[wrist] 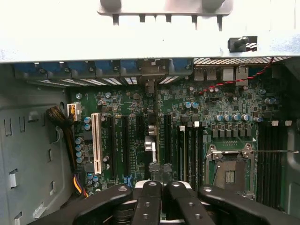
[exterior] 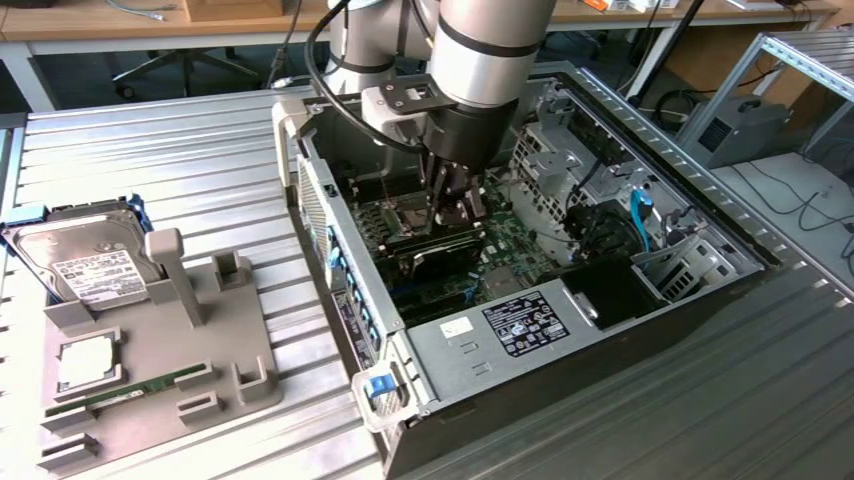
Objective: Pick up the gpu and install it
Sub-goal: 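Press down on the gpu until it lock into place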
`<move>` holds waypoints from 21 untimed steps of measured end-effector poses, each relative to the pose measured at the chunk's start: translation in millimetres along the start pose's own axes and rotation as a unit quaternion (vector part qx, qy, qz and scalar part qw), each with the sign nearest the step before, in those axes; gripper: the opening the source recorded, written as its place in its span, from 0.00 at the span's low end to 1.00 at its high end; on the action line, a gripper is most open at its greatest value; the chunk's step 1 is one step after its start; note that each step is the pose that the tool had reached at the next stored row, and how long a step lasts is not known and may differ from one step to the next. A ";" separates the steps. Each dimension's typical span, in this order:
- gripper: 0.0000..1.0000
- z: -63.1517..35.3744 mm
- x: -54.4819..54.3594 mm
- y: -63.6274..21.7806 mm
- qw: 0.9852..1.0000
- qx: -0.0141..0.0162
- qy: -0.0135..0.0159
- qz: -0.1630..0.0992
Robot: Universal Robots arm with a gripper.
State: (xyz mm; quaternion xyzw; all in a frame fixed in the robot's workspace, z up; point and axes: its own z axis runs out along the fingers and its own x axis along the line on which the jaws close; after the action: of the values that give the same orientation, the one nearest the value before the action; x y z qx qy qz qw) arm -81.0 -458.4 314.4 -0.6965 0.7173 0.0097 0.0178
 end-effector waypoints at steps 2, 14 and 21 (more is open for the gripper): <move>0.11 0.0 -0.5 0.0 1.000 0.000 0.000 0.000; 0.11 20.0 -6.7 2.0 1.000 0.000 0.001 0.000; 0.11 27.7 -6.7 2.4 1.000 0.000 0.001 0.000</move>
State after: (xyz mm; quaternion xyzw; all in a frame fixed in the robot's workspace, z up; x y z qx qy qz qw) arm -82.9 -450.5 287.0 -0.6963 0.7175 0.0087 0.0168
